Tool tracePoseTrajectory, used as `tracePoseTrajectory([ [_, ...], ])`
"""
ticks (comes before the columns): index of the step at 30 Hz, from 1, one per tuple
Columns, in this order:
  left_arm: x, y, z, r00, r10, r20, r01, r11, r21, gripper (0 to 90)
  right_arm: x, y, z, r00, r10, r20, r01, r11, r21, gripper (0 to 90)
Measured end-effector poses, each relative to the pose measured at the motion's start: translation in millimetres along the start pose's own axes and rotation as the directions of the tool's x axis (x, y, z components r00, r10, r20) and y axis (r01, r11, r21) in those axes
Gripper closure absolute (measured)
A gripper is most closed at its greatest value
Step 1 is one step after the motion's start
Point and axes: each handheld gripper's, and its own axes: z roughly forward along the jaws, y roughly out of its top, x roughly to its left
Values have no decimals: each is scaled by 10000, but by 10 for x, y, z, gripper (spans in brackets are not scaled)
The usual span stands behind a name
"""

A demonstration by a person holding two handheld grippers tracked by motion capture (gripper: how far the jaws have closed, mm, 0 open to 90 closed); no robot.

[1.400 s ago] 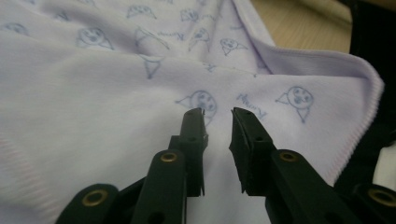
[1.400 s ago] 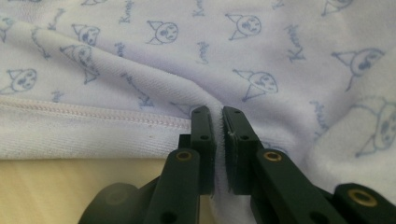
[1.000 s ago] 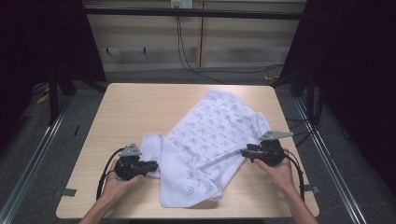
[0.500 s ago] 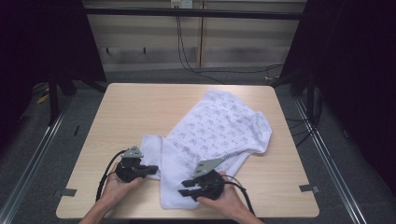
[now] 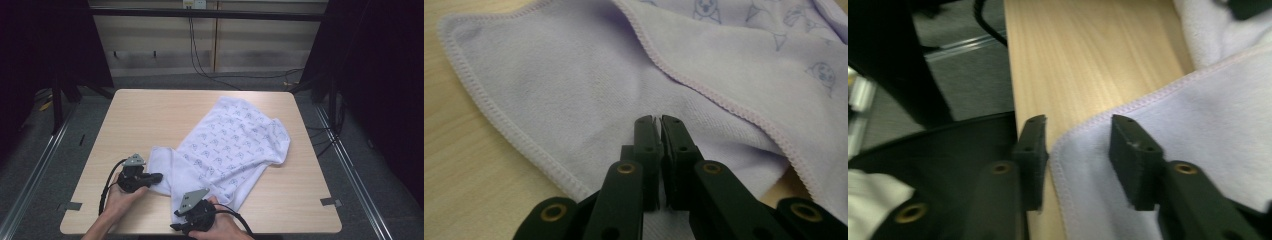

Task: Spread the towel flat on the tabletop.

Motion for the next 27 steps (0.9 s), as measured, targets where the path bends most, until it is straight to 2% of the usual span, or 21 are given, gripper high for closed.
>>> tracePoseTrajectory([
  [1, -2, -2, 3, 10000, 29, -30, -29, 10000, 15, 865, 5, -8, 1, 9998, -149, 132, 150, 9999, -44, 679],
  [2, -15, -4, 3, 10000, 39, -50, -39, 10000, 37, 864, -28, -10, -2, 9993, -8, 371, 10, 10000, -78, 799],
  [3, -22, -4, 0, 10000, 80, -30, -80, 9999, 90, 864, -28, -10, -2, 9993, -8, 371, 10, 10000, -78, 799],
  [4, -38, -11, -2, 9999, 105, -34, -105, 9999, 117, 864, -75, -20, -20, 9991, 347, 244, -346, 9994, -55, 859],
  [5, -45, -16, -6, 9999, 118, -20, -118, 9998, 127, 864, -75, -20, -20, 9991, 347, 244, -346, 9994, -55, 859],
  [6, -51, -22, -12, 9999, 117, 9, -117, 9998, 156, 864, -99, -36, -43, 9979, 647, 104, -646, 9979, -88, 866],
  [7, -57, -30, -16, 9999, 148, 71, -149, 9998, 148, 864, -99, -36, -43, 9979, 647, 104, -646, 9979, -88, 866],
  [8, -62, -39, -23, 9997, 176, 141, -178, 9997, 176, 864, -106, -39, -71, 9958, 910, -103, -911, 9958, -113, 867],
  [10, -93, -61, -37, 9995, 212, 231, -217, 9996, 196, 864, -137, -13, -206, 9920, 1239, -257, -1249, 9912, -441, 867],
  [11, -113, -71, -45, 9994, 203, 262, -209, 9995, 232, 864, -192, 28, -393, 9917, 1281, -96, -1284, 9881, -849, 867],
  [12, -126, -77, -52, 9993, 217, 288, -225, 9993, 288, 864, -192, 28, -393, 9917, 1281, -96, -1284, 9881, -849, 867],
  [13, -153, -89, -56, 9992, 175, 358, -186, 9994, 302, 864, -260, 40, -582, 9881, 1536, 44, -1520, 9812, -1186, 867],
  [14, -195, -101, -64, 9985, 295, 455, -314, 9987, 400, 864, -315, 23, -714, 9863, 1603, 385, -1535, 9781, -1408, 867],
  [16, -276, -116, -74, 9971, 501, 575, -534, 9969, 576, 864, -349, 1, -789, 9837, 1722, 519, -1626, 9750, -1514, 867],
  [18, -336, -129, -91, 9955, 707, 635, -751, 9947, 700, 856, -442, -95, -976, 9742, 2041, 960, -1862, 9680, -1681, 867],
  [21, -328, -119, -121, 9945, 561, 879, -612, 9966, 556, 821, -605, -315, -1244, 9499, 2724, 1532, -2401, 9499, -1999, 866],
  [22, -297, -103, -141, 9948, 504, 890, -535, 9980, 326, 812, -645, -382, -1310, 9436, 2833, 1713, -2475, 9473, -2034, 867],
  [23, -251, -78, -172, 9960, 416, 791, -424, 9991, 91, 786, -725, -517, -1420, 9279, 3107, 2059, -2691, 9407, -2068, 867],
  [24, -195, -50, -203, 9977, 217, 643, -208, 9997, -151, 786, -725, -517, -1420, 9279, 3107, 2059, -2691, 9407, -2068, 867],
  [25, -102, -14, -235, 9990, -67, 435, 86, 9990, -440, 772, -761, -579, -1462, 9217, 3272, 2086, -2833, 9348, -2144, 867],
  [27, 50, 41, -258, 9991, -418, 53, 421, 9965, -719, 748, -804, -674, -1517, 9110, 3456, 2251, -3007, 9301, -2110, 866],
])
